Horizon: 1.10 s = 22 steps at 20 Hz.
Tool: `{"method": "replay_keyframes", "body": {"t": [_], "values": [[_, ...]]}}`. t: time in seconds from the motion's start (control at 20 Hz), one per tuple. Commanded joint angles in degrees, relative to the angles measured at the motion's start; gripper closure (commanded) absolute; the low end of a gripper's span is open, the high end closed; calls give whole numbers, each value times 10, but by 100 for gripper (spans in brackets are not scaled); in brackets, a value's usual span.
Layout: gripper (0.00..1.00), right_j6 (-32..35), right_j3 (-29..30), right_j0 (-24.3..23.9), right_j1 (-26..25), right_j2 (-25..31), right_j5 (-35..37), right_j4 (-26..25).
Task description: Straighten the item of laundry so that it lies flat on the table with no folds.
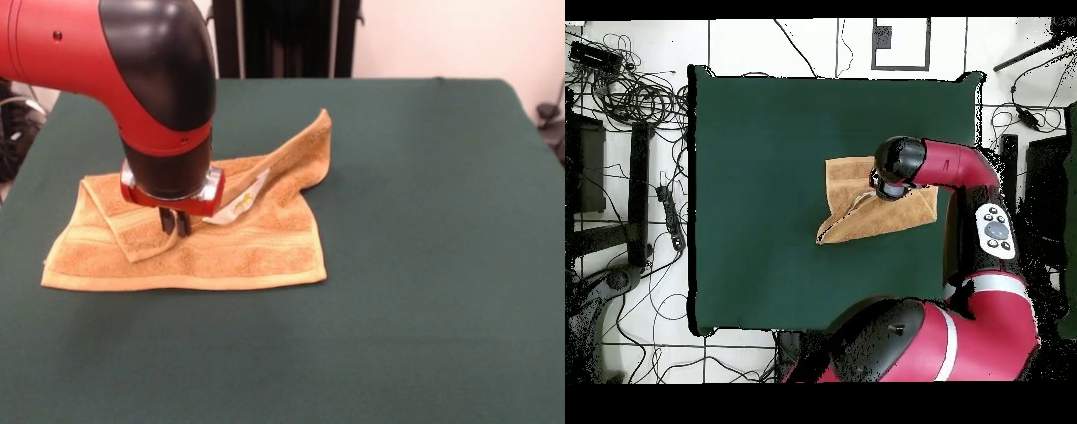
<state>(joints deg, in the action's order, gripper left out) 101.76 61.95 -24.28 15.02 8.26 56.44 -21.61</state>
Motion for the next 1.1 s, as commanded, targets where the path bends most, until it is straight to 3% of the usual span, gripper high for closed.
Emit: {"method": "replay_keyframes", "body": {"t": [0.05,0.9,1.1], "values": [[100,-186,5,-34,2,58,121,-7],[100,-161,29,-39,17,70,126,-14],[100,-131,94,-28,76,61,115,-5]]}}
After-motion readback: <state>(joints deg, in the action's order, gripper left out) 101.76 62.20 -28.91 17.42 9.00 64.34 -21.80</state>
